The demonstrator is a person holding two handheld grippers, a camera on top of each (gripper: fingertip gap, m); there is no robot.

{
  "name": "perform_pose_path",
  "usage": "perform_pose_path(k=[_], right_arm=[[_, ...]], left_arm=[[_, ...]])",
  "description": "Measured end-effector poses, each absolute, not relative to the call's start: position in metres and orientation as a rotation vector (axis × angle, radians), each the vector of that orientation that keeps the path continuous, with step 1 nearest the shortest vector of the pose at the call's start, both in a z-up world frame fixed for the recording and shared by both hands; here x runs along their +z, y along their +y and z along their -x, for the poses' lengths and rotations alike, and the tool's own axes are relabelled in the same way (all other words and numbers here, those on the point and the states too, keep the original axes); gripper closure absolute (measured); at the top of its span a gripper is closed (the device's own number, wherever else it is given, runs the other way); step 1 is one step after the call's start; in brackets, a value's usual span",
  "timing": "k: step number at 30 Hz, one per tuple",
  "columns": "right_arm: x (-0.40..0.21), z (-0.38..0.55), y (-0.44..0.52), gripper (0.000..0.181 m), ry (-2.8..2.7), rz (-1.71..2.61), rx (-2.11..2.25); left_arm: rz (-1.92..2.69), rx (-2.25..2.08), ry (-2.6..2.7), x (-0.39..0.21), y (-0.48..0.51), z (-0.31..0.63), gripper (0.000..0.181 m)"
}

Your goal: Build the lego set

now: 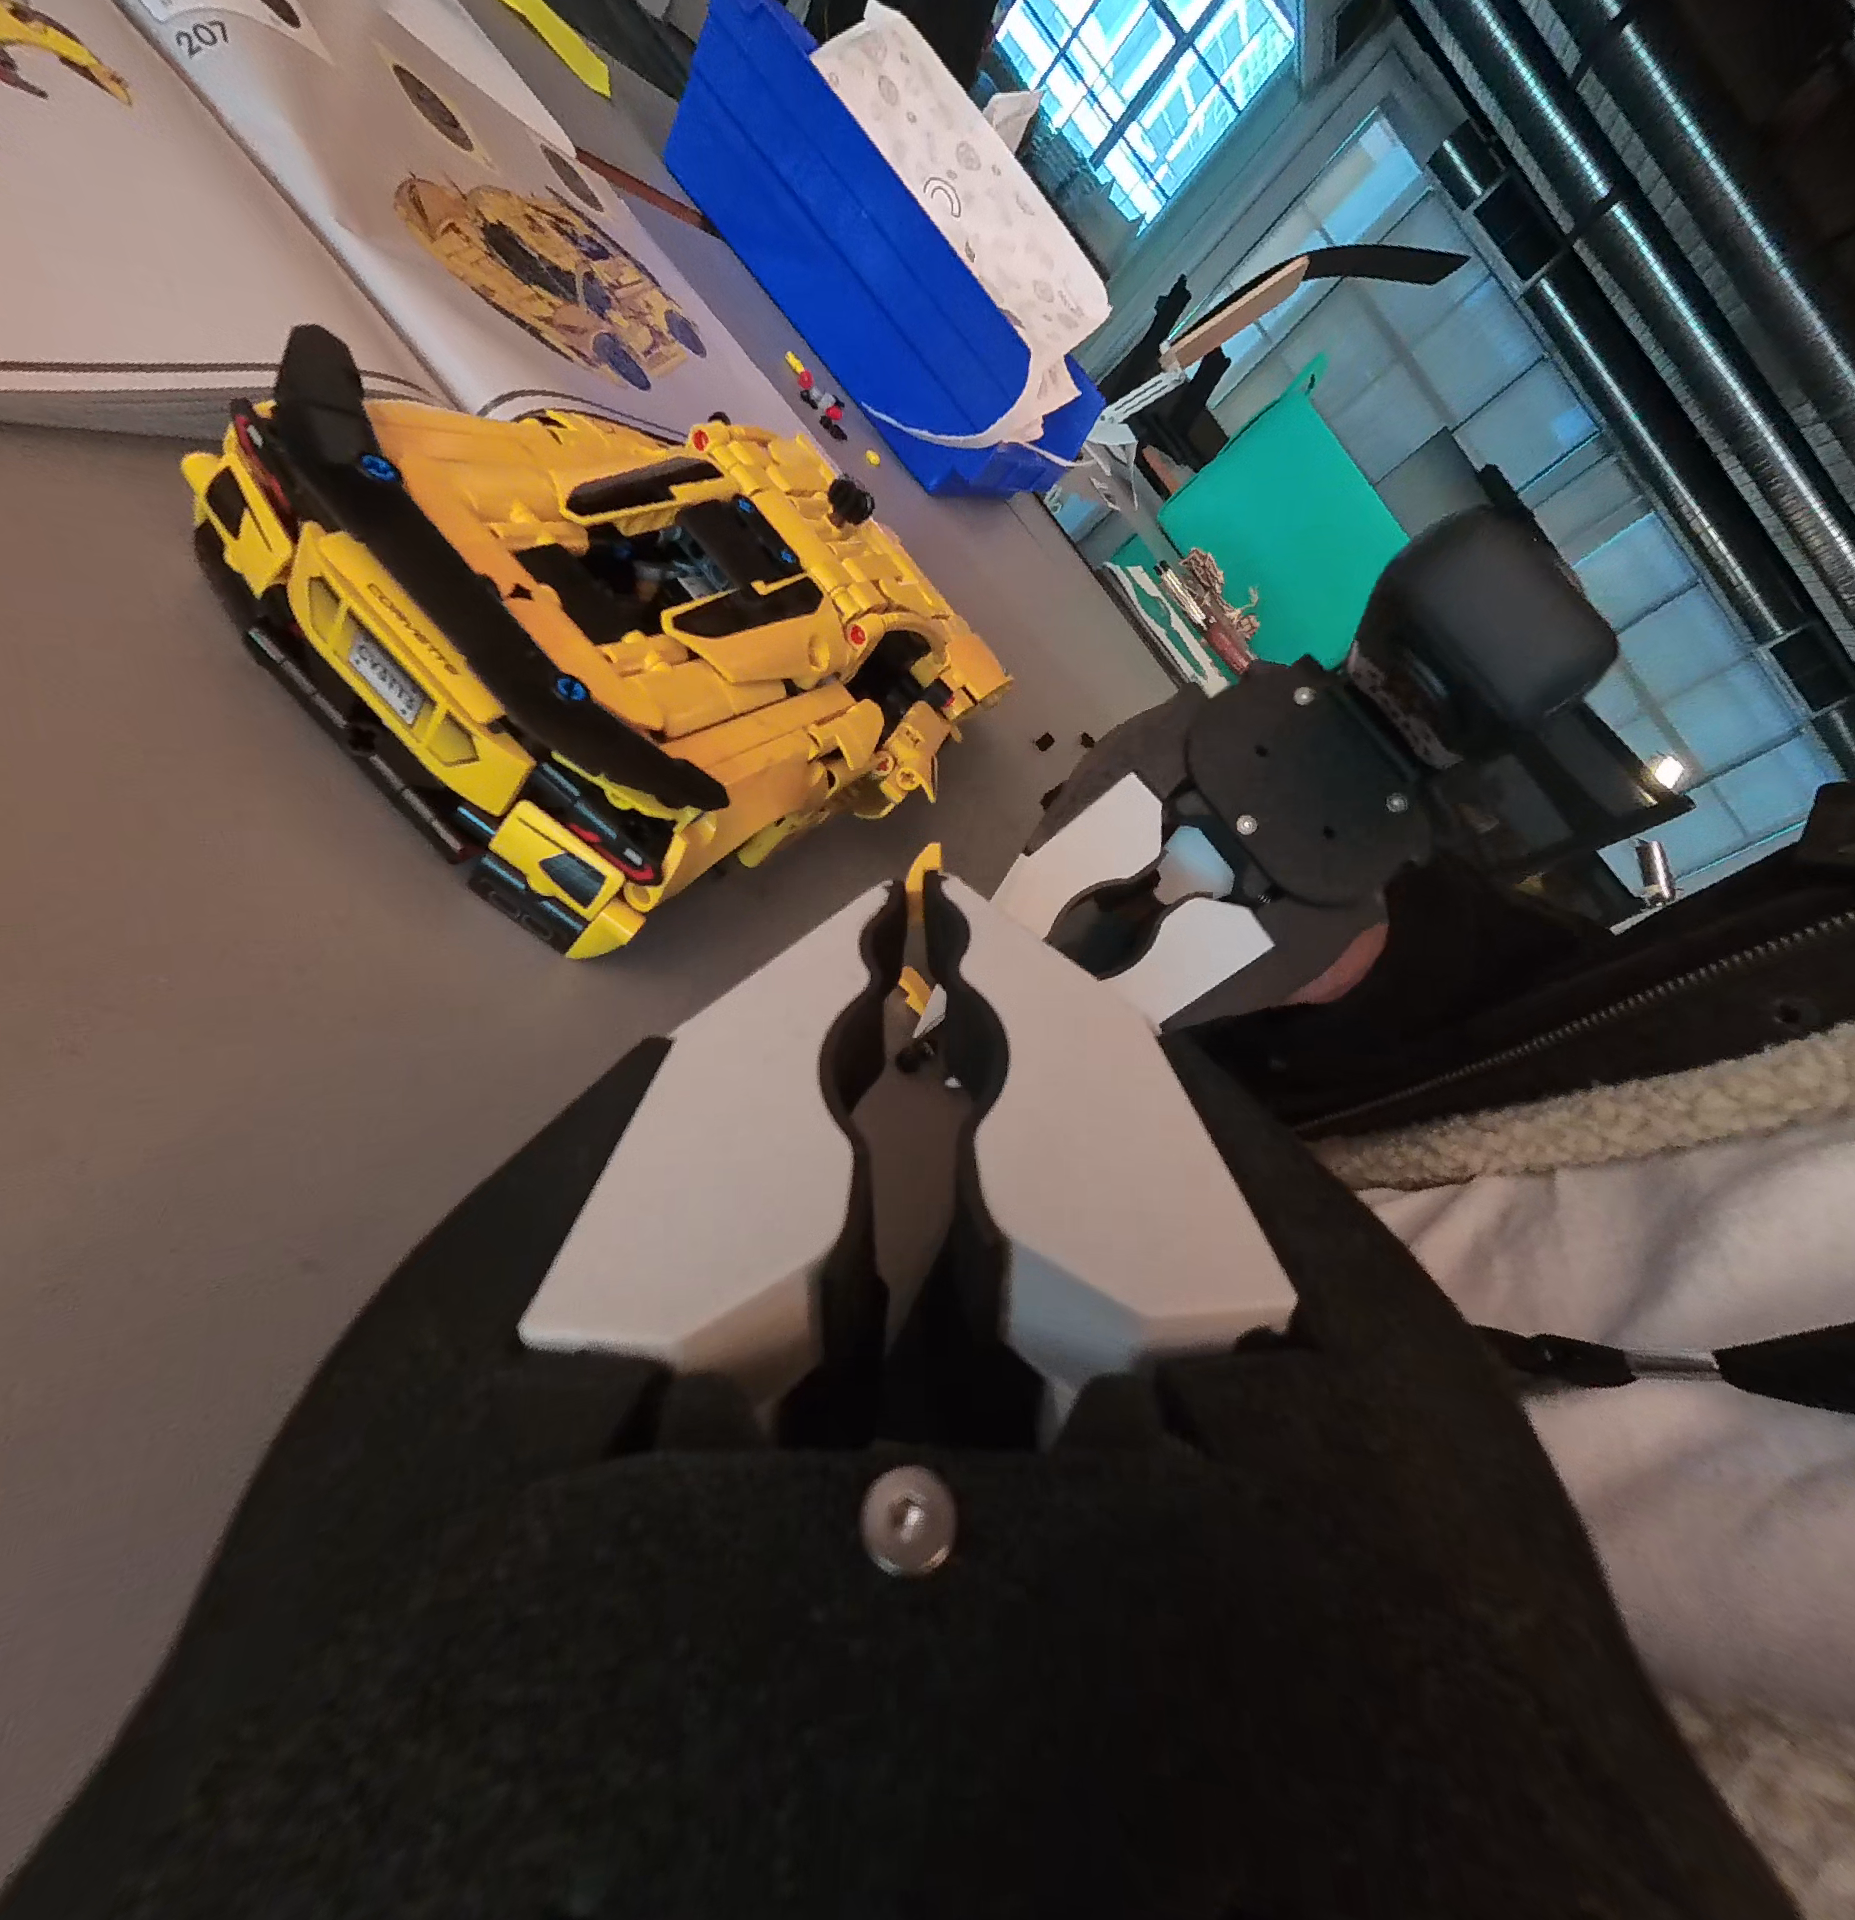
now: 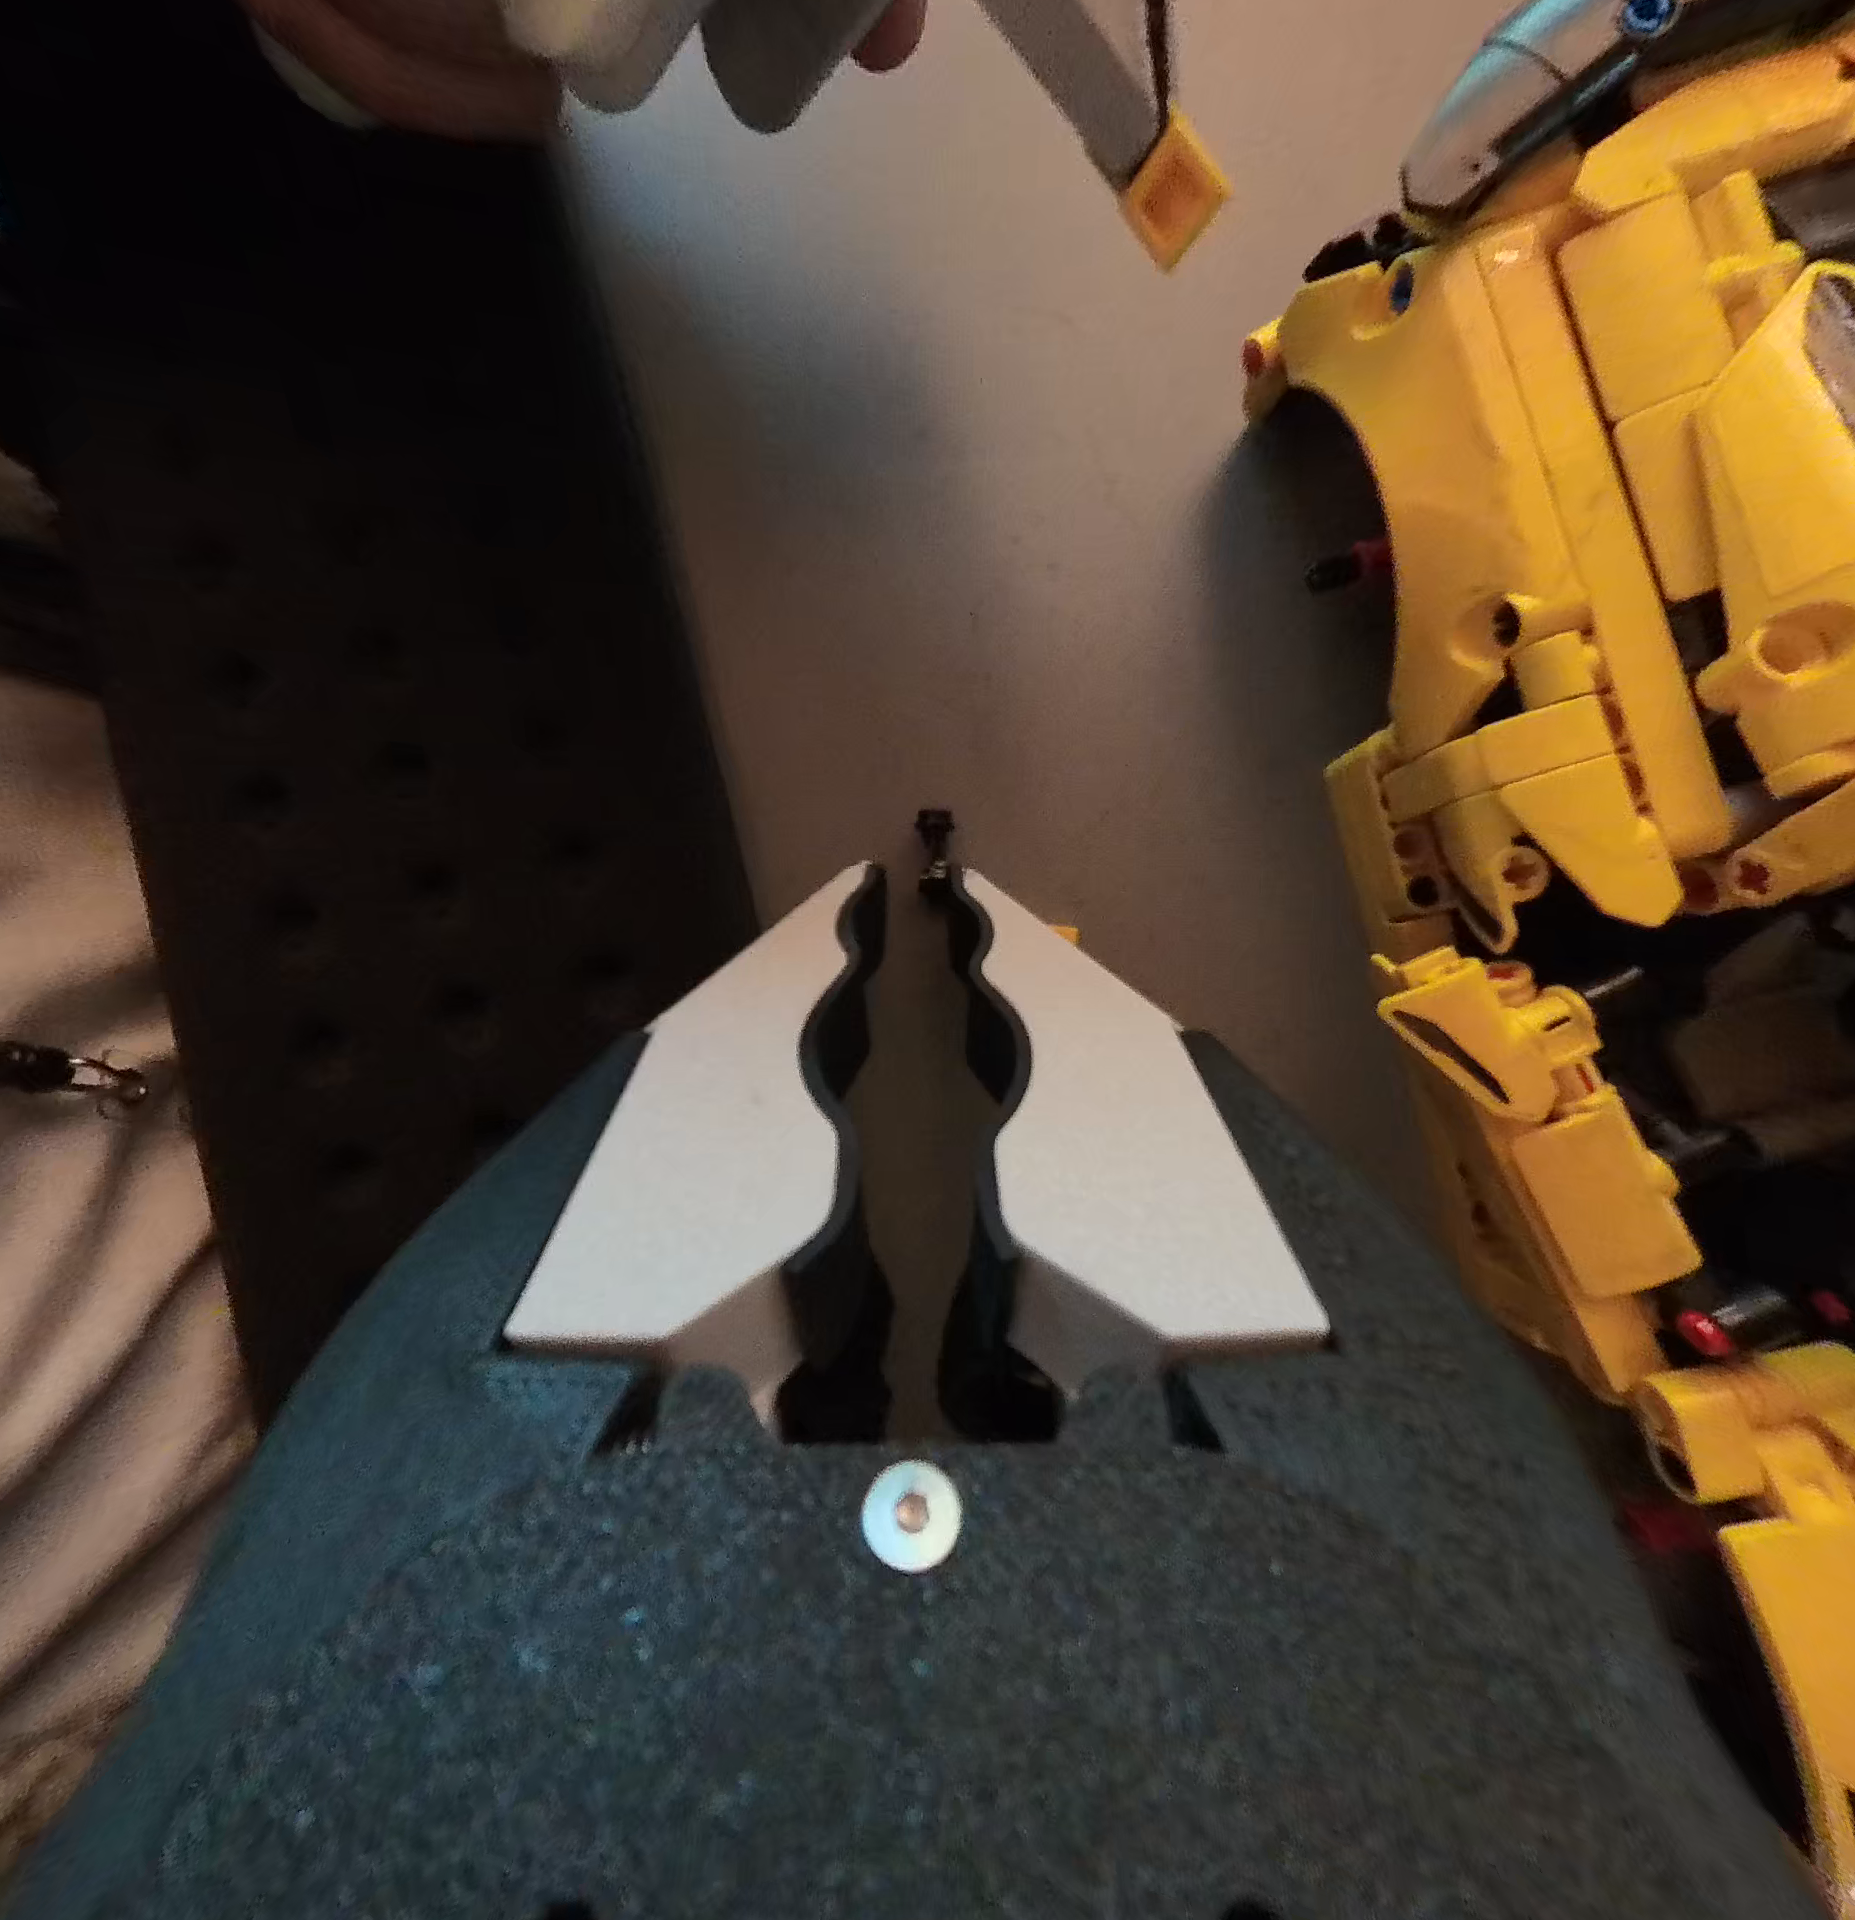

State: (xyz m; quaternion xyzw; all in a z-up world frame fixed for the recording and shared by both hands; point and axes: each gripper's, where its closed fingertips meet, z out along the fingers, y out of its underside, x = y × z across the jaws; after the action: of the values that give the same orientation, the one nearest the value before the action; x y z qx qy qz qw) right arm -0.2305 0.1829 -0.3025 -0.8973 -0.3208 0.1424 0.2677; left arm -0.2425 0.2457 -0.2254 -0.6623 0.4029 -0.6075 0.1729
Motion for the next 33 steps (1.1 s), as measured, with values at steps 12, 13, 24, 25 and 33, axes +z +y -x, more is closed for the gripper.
perform_pose_path(k=[12, 13, 24, 25, 33], right_arm=[[-0.292, 0.241, 0.181, 0.17, -0.747, 2.384, 0.647], [-0.294, 0.24, 0.182, 0.17, -0.75, 2.39, 0.624], [-0.302, 0.242, 0.183, 0.173, -0.811, 2.43, 0.464], [-0.302, 0.243, 0.184, 0.173, -0.813, 2.427, 0.459], [-0.23, 0.218, 0.223, 0.175, -0.474, 2.143, 0.469]], left_arm=[[1.881, -1.737, 1.131, -0.225, 0.247, 0.243, 0.179], [1.88, -1.738, 1.132, -0.225, 0.246, 0.243, 0.179], [1.882, -1.73, 1.132, -0.225, 0.247, 0.242, 0.179], [1.881, -1.724, 1.135, -0.225, 0.247, 0.242, 0.179], [1.783, -1.729, 1.027, -0.209, 0.249, 0.235, 0.179]])
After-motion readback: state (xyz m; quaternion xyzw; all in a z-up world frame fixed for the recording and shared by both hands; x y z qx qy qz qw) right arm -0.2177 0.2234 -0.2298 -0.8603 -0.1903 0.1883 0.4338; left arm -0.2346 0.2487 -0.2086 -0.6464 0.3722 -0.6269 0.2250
